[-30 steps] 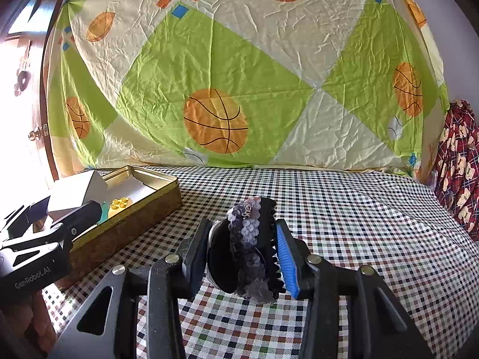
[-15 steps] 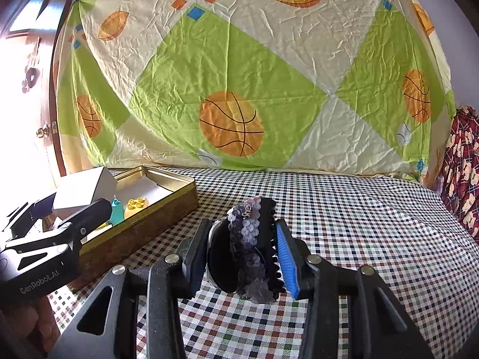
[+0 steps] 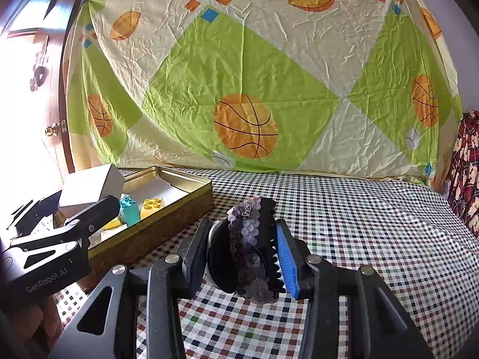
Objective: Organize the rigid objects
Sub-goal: 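Carry the white box with the left tool toward the tin while the right carries the scrunchie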
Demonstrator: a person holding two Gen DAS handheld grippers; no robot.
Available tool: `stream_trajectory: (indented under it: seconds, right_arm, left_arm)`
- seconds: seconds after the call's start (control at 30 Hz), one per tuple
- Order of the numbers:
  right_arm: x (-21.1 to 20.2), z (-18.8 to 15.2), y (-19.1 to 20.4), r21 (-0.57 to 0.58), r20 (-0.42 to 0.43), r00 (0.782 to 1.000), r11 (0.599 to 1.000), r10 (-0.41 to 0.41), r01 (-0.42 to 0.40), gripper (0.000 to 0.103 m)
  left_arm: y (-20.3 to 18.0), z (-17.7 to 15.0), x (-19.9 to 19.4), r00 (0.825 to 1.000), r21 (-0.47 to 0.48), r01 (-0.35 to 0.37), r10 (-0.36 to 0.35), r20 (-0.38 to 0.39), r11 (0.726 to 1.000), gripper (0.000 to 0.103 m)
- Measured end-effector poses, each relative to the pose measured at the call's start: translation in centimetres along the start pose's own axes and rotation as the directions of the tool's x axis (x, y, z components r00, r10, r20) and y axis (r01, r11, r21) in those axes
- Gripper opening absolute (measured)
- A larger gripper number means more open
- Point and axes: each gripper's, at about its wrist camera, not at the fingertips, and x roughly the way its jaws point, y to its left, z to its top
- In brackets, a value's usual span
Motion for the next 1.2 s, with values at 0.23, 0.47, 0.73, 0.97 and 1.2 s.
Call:
stream_trajectory:
  seconds: [0.23,0.47,0.73,0.97,1.2]
  right_arm:
    - [-0.1,0.0,0.6,-0.01,0.002,1.0,1.0,0.02,-0.02,0.045]
    - [-0.1,0.0,1.1,-0.017,0.002,0.999,0.999,0.036,-0.036,0.045]
    - [0.0,0.0,1.8,-0.028,-0.001,0.999,0.998,0.052,-0.052,0.045]
    - [0.2,0.1,2.9,-0.048,-0.004,0.998,0.997,0.068,-0.068,0.045]
    - [0.3,0.2,4.4,-0.067,-0.004,0.996,0.994,0.092,-0.092,0.045]
  left_arm:
    - [0.4,-0.1,-0.2,1.0,-0.003,-0.008,0.008,-0.001,1.0,0.084]
    - [1.1,-0.1,-0.4,1.0,-0.013,-0.021,0.021,0.005,1.0,0.084]
    - [2.2,-0.1,-0.5,0.999,-0.029,-0.035,0.035,0.005,0.999,0.084]
    - [3.2,0.0,-0.7,0.998,-0.044,-0.053,0.054,0.013,0.998,0.084]
    - [4.3,0.0,-0.9,0.997,-0.053,-0.068,0.069,0.02,0.996,0.084]
